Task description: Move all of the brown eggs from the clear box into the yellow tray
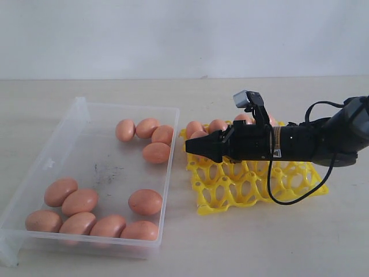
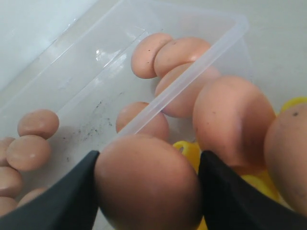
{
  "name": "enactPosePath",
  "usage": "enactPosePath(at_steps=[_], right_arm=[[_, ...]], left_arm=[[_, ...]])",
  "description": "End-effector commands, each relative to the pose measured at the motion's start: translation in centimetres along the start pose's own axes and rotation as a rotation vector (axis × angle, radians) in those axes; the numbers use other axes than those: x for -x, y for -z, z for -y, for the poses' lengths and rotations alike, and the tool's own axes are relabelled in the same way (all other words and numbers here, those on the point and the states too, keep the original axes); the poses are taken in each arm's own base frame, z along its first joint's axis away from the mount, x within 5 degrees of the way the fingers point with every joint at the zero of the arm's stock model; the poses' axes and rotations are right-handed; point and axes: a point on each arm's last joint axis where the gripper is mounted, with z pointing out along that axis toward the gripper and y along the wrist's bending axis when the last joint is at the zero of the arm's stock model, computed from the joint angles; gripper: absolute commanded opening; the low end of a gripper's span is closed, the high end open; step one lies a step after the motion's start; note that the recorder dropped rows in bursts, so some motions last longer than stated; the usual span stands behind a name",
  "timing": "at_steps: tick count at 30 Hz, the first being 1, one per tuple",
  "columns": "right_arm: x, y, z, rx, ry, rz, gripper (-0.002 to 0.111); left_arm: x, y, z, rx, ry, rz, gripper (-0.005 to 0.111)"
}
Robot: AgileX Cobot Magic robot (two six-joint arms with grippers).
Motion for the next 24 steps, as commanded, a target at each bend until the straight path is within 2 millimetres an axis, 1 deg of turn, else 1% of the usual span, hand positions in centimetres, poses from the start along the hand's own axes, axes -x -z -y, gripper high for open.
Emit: enactPosePath(at_steps=[1, 7, 12, 19, 24], right_arm=[[-0.2, 0.1, 0.3, -0.040, -0.015, -0.029, 0.050], [-0.2, 0.1, 0.3, -0.038, -0.012, -0.032, 0.051], [-0.2, 0.1, 0.3, -0.039, -0.012, -0.034, 0.065], [-0.2, 0.1, 0.3, -0.041, -0.010, -0.034, 0.065], [1.1, 0.7, 0.0, -0.111, 0.033, -0.042, 0.065]], left_arm=[[0.1, 0.0, 0.0, -0.005, -0.001, 0.004, 0.004], [0.1, 0.0, 0.0, -0.005, -0.001, 0.004, 0.004], [0.1, 0.0, 0.0, -0.005, -0.001, 0.004, 0.004], [0.1, 0.0, 0.0, -0.005, -0.001, 0.004, 0.004], [0.1, 0.0, 0.0, -0.005, -0.001, 0.004, 0.004]])
